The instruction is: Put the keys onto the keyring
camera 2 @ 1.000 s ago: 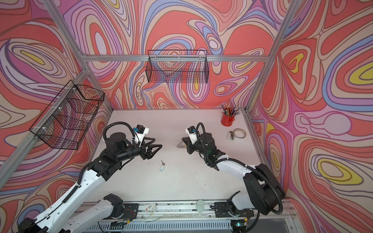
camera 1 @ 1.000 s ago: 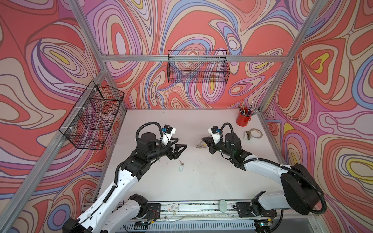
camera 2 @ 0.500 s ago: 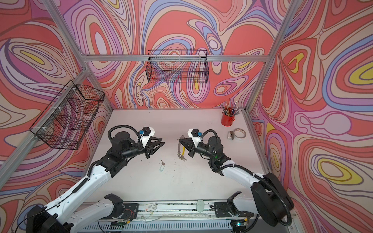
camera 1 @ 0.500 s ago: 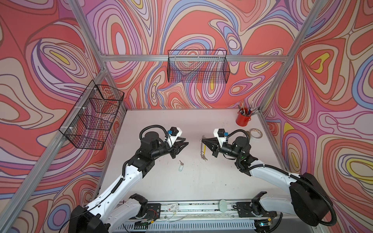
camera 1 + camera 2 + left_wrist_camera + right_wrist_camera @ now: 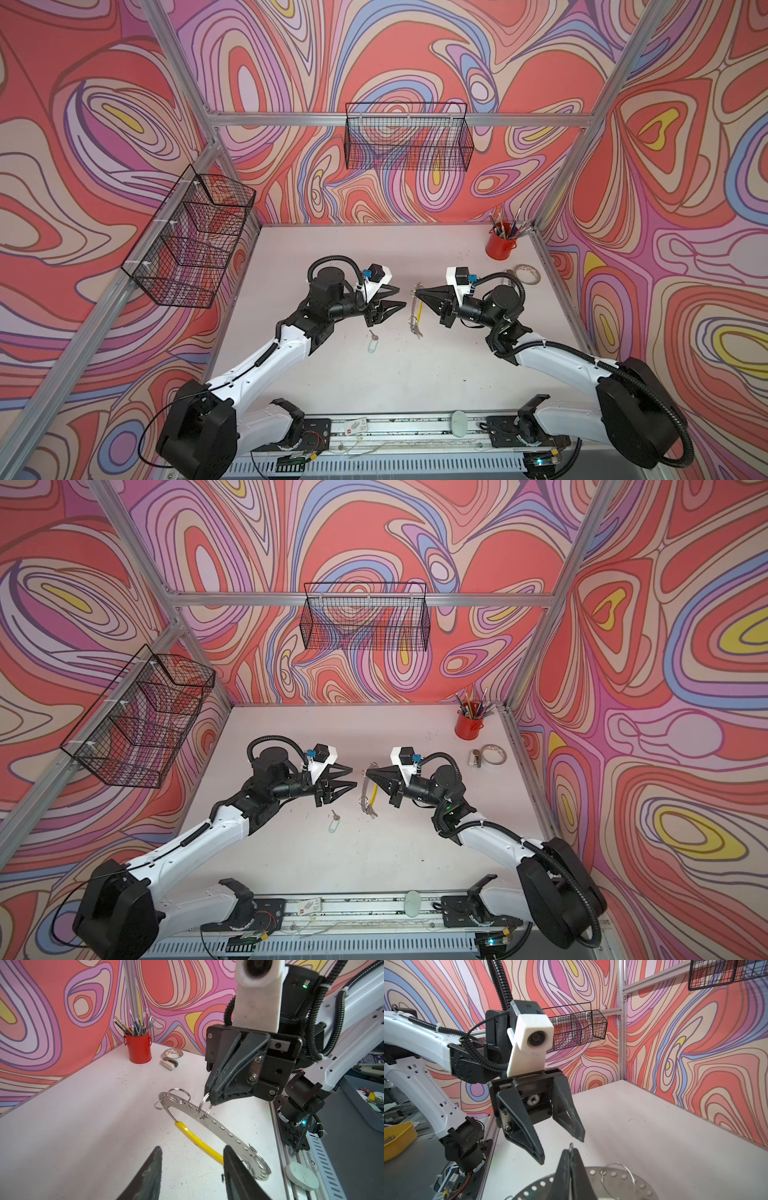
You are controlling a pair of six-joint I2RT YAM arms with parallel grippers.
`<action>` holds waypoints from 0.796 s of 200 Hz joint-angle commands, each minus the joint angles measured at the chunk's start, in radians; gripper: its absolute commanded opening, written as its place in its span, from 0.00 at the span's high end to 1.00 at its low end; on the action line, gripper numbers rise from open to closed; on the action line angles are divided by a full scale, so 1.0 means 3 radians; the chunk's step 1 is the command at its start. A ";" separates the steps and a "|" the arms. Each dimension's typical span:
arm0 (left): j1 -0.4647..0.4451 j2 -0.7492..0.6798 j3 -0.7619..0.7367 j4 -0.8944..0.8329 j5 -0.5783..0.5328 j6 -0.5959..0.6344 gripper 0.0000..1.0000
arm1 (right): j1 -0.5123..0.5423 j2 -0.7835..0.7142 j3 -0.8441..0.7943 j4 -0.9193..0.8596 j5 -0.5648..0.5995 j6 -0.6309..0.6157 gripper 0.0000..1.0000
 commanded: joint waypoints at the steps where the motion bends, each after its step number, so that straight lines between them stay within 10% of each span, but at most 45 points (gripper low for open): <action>1: -0.0051 0.0033 0.0100 0.0208 0.0064 0.0030 0.48 | -0.0012 -0.0069 -0.0047 0.0183 -0.0091 0.0060 1.00; 159: -0.0145 0.0275 0.0162 0.0685 0.0428 -0.0301 0.82 | -0.0013 -0.0020 -0.0080 0.0189 -0.0182 0.0091 1.00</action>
